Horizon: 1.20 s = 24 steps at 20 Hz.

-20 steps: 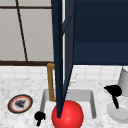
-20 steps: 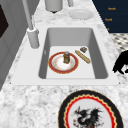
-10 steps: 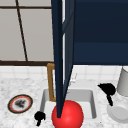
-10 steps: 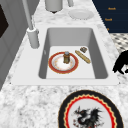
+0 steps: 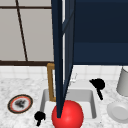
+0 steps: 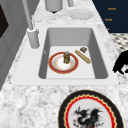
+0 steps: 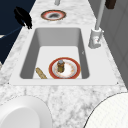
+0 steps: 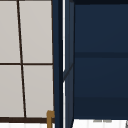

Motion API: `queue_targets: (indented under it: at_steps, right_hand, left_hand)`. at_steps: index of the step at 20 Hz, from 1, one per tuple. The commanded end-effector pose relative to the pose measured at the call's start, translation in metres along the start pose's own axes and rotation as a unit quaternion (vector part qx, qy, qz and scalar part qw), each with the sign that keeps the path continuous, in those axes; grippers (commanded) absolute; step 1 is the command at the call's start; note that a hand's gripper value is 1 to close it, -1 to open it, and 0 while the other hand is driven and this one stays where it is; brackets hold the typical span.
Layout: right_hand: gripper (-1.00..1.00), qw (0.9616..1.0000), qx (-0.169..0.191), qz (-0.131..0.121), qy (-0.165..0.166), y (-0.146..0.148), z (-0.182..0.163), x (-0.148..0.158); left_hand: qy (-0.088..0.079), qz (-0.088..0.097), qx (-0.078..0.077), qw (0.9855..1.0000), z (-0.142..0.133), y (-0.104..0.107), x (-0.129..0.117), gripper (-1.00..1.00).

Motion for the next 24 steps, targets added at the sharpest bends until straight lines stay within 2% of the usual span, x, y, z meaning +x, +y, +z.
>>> queue_targets:
  at_steps: [1,6,11,18,24]
  right_hand:
    - [-1.00,0.9999,-0.011,0.002,0.002,-0.004,-0.033,0.016]
    - [-1.00,0.9999,-0.005,0.010,0.003,-0.005,-0.080,0.034]
    - [-1.00,1.0000,-0.002,0.004,0.001,-0.001,-0.128,0.047]
    - [-1.00,1.0000,-0.003,-0.004,-0.002,-0.005,-0.188,0.050]
    - [-1.00,0.9999,0.011,-0.001,-0.003,0.010,-0.246,0.058]
  left_hand:
    - [0.000,0.000,0.000,1.0000,0.000,0.000,0.000,0.00]
    - [0.000,0.000,0.000,1.0000,0.000,0.000,0.000,0.00]
    - [0.000,0.000,0.000,1.0000,0.000,0.000,0.000,0.00]
    - [0.000,0.000,0.000,1.0000,0.000,0.000,0.000,0.00]
    - [0.000,0.000,0.000,1.0000,0.000,0.000,0.000,0.00]
